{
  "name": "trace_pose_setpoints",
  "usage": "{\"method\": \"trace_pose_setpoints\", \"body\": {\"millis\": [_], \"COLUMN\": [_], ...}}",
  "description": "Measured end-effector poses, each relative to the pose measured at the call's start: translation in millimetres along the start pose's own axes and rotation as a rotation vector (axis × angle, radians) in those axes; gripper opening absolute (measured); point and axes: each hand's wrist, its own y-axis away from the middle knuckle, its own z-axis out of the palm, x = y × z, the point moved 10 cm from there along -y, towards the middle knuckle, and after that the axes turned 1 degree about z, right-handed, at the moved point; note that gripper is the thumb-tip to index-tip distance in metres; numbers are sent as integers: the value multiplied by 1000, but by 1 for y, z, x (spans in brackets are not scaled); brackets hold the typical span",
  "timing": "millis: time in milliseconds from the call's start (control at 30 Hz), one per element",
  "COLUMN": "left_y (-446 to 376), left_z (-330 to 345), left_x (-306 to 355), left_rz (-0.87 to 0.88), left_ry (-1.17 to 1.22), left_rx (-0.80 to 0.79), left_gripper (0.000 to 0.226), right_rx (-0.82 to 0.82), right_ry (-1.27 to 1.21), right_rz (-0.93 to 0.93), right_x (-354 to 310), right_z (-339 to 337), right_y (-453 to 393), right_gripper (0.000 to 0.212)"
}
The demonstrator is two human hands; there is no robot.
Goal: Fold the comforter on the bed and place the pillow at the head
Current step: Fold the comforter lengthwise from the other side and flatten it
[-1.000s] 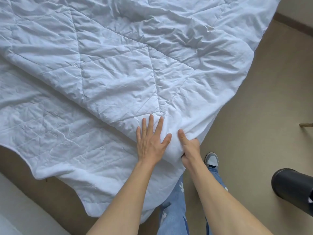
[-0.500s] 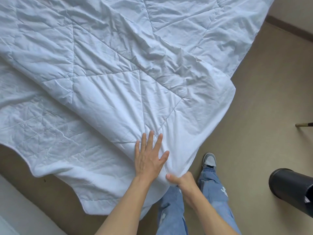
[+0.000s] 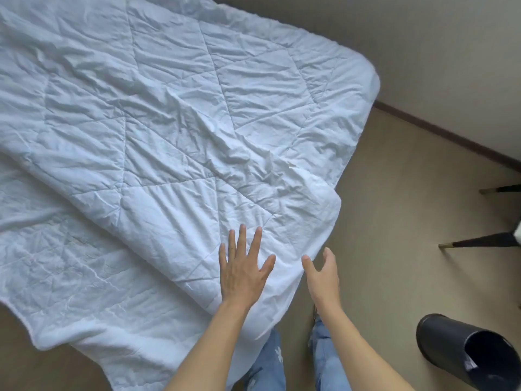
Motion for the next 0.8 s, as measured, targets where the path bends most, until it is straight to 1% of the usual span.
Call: {"method": "trace_pose_setpoints", "body": {"millis": [133,333,500,667,800], "left_y": [-54,-144,-223,-290,-341], "left_z": [-78,-176,-236,-265,-272], "left_x": [68,209,341,445,498], "left_rz": [88,275,396,383,342], "left_ry": [77,141,107,151,168], "left_rx": [142,299,403,451,461], "left_gripper": [72,72,71,71,74], "right_rx": [94,269,378,396,366], "right_ry": [227,403,406,382,412], "right_rz": [-301,-553,-677,-719,-709], "right_x": [-114,-242,-338,-407,-448], "right_z": [-60,-174,-288,-393,-443], "right_y": [-10,-49,-109,-170,-228], "right_gripper": [77,77,77,75,75]}}
